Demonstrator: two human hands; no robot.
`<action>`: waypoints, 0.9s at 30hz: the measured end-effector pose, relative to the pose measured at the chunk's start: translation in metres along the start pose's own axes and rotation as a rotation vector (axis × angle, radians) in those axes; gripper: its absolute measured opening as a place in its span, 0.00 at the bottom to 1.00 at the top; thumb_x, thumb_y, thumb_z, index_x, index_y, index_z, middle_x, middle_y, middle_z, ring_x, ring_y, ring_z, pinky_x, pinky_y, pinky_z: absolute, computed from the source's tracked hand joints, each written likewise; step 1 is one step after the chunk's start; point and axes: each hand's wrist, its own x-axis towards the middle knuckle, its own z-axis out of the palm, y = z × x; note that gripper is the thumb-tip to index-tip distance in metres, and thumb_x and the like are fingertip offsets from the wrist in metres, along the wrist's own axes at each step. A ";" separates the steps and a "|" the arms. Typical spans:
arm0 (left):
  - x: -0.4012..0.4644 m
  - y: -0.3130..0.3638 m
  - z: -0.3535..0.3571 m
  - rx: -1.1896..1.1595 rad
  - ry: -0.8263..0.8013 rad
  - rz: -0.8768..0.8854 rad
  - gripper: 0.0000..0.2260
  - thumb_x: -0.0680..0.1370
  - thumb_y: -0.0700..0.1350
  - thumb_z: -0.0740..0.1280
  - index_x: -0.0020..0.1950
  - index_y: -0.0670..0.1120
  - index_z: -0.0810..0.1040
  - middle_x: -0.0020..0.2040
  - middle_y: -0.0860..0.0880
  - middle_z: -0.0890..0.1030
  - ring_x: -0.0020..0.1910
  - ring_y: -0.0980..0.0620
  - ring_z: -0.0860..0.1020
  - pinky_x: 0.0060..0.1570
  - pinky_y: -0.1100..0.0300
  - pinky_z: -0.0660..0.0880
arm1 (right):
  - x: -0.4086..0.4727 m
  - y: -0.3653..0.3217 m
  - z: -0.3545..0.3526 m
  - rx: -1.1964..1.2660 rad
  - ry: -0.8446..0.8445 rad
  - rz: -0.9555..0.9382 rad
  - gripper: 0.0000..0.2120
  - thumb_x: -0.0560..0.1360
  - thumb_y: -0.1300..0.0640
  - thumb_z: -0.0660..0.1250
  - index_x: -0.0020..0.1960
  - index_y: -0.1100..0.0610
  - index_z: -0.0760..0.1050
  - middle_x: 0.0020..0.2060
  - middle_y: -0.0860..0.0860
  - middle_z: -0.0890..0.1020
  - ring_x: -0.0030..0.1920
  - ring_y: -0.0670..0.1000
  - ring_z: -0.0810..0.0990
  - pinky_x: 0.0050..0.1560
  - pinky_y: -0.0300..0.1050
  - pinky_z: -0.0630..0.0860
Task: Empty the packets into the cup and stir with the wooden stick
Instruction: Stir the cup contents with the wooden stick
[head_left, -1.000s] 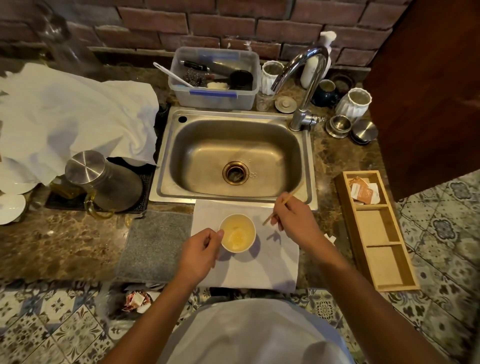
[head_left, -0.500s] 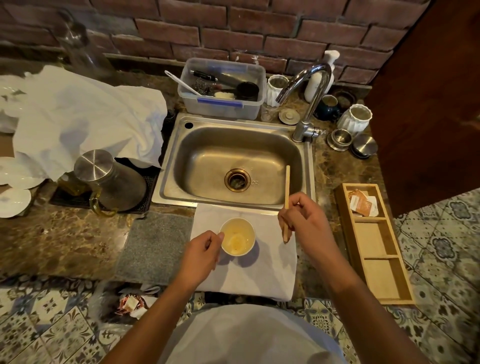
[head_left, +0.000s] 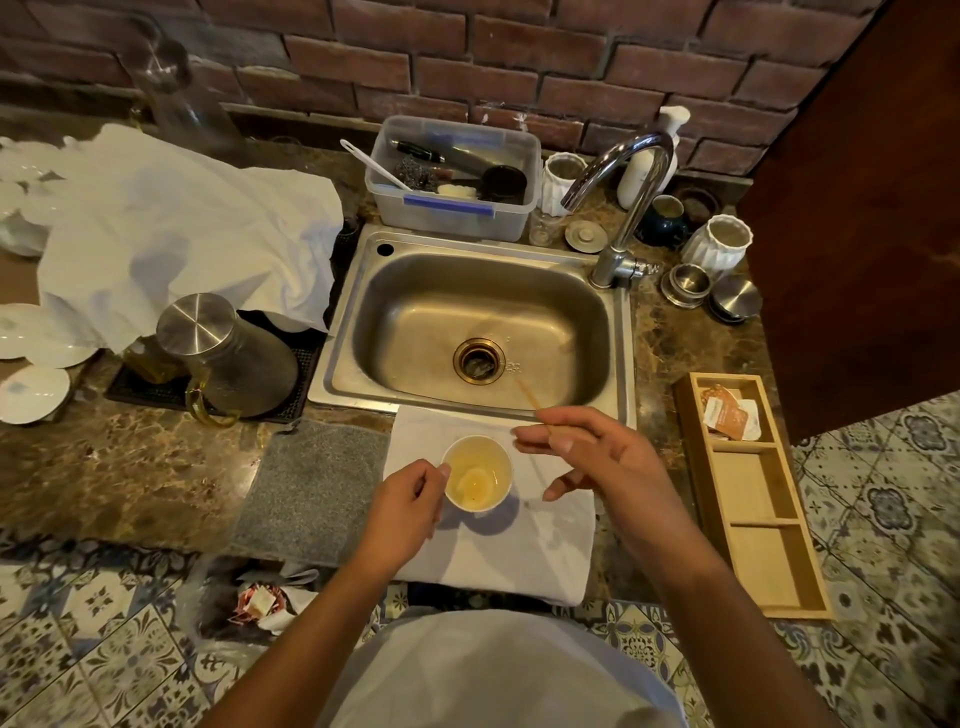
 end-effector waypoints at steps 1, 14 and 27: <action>0.001 0.000 0.000 0.005 0.000 -0.003 0.18 0.84 0.49 0.63 0.38 0.41 0.75 0.28 0.48 0.77 0.24 0.57 0.72 0.26 0.65 0.70 | -0.001 -0.001 0.000 0.035 -0.068 0.007 0.15 0.82 0.58 0.66 0.66 0.61 0.76 0.58 0.56 0.86 0.60 0.56 0.85 0.43 0.48 0.84; 0.002 0.002 -0.001 0.082 -0.016 0.004 0.18 0.84 0.51 0.62 0.39 0.42 0.75 0.31 0.45 0.80 0.25 0.55 0.75 0.28 0.60 0.72 | 0.019 0.040 0.012 -0.115 0.224 -0.121 0.17 0.83 0.51 0.59 0.53 0.64 0.79 0.36 0.60 0.86 0.32 0.56 0.85 0.29 0.44 0.80; 0.006 -0.005 -0.003 0.132 -0.033 0.064 0.16 0.84 0.51 0.61 0.38 0.46 0.74 0.30 0.48 0.80 0.26 0.55 0.75 0.32 0.48 0.76 | 0.016 0.079 -0.003 -0.802 0.298 -0.145 0.02 0.77 0.51 0.74 0.47 0.49 0.84 0.36 0.38 0.83 0.38 0.41 0.82 0.37 0.30 0.76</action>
